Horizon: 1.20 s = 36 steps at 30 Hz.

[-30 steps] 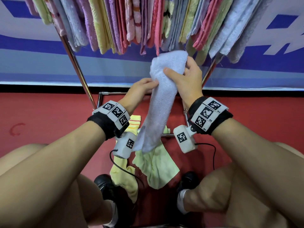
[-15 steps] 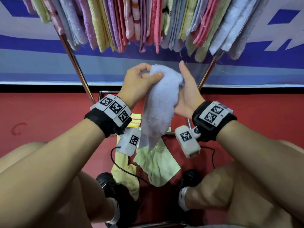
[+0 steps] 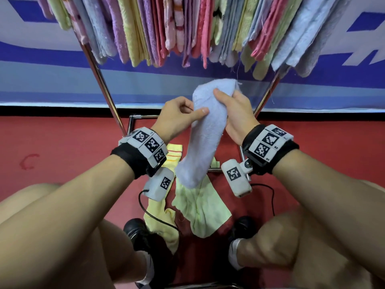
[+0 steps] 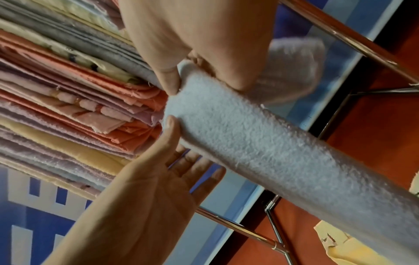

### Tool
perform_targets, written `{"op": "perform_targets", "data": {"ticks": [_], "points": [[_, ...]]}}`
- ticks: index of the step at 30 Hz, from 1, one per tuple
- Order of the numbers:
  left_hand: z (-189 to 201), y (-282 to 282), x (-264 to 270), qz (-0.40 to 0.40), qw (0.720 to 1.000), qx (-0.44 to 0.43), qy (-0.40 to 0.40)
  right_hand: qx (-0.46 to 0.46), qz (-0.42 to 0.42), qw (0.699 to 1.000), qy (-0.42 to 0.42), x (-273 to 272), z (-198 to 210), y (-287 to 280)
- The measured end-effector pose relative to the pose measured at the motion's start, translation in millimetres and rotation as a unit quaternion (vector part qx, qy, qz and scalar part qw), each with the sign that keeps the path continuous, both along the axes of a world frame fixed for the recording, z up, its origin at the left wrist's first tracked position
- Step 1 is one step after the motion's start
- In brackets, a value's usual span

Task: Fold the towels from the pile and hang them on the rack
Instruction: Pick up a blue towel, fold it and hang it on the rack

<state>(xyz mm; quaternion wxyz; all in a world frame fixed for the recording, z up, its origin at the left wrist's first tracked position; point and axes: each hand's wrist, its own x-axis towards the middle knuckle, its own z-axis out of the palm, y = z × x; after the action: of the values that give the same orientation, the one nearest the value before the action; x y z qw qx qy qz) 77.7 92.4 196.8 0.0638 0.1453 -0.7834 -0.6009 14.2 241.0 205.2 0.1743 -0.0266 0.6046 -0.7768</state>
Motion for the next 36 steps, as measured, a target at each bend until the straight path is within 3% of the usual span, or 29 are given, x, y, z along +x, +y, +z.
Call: {"op": "perform_targets", "data": {"ticks": [3,6,11,17,22,26,30,36], "points": [[2.6,-1.0,-1.7,-0.017,0.999,0.047,0.006,-0.003,-0.002,1.000,0.018,-0.9,4.8,2.1],[1.5,-1.0,-2.0,-0.034,0.999,0.017,0.007,-0.011,-0.005,1.000,0.023,-3.3,10.3,4.8],[-4.9,-3.2,-5.0,0.067,0.997,-0.028,0.033,-0.015,-0.033,0.999,0.033,-2.5,8.1,5.8],[-0.1,9.1,-3.2,-0.062,0.990,0.126,0.004,-0.008,-0.056,0.997,0.047,-0.9,14.2,2.0],[5.1,11.9,-1.9,-0.079,0.975,0.209,-0.019,-0.020,-0.057,0.997,0.041,-3.8,14.6,3.2],[0.5,12.5,1.7,-0.058,0.992,0.108,0.015,-0.005,-0.056,0.998,0.042,-6.4,13.9,6.2],[0.6,7.8,-0.2,-0.050,0.996,0.069,0.027,0.003,-0.056,0.997,0.059,-10.1,14.7,6.9],[1.3,4.5,-3.3,-0.013,0.994,0.104,0.041,0.020,-0.052,0.994,0.092,-14.2,16.3,7.0]]}}
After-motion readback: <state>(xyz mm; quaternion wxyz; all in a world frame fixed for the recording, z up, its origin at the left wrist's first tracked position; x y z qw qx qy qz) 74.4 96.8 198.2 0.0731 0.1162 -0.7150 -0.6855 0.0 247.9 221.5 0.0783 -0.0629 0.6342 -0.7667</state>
